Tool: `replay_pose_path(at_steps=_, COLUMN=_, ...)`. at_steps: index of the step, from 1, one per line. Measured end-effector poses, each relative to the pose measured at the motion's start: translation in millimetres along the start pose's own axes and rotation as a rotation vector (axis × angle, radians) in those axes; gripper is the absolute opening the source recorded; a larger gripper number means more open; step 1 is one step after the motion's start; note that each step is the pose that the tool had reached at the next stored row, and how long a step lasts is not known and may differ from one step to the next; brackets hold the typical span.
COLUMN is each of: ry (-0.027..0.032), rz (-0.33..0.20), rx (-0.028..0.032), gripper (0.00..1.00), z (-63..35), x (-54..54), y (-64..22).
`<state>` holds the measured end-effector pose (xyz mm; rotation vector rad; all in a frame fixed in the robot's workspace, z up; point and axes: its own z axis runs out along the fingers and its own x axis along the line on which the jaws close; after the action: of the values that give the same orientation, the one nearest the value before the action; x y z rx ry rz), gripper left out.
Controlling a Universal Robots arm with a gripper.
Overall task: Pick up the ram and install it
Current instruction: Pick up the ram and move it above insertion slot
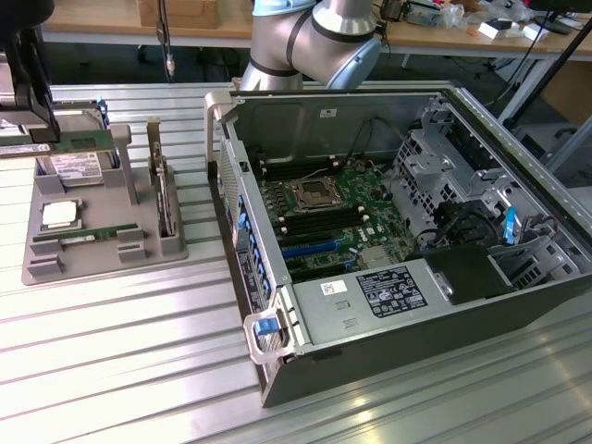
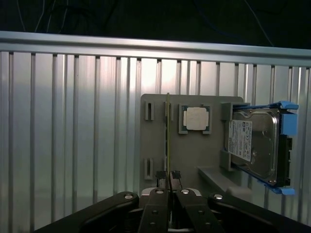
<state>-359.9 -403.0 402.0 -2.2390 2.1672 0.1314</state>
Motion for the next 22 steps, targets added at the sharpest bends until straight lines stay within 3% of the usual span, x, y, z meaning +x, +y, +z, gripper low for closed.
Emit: replay_pose_path(at_steps=22, ry=-0.0113, rz=-0.001, rx=0.0003, gripper=0.12, z=-20.8, x=-1.6, y=0.9)
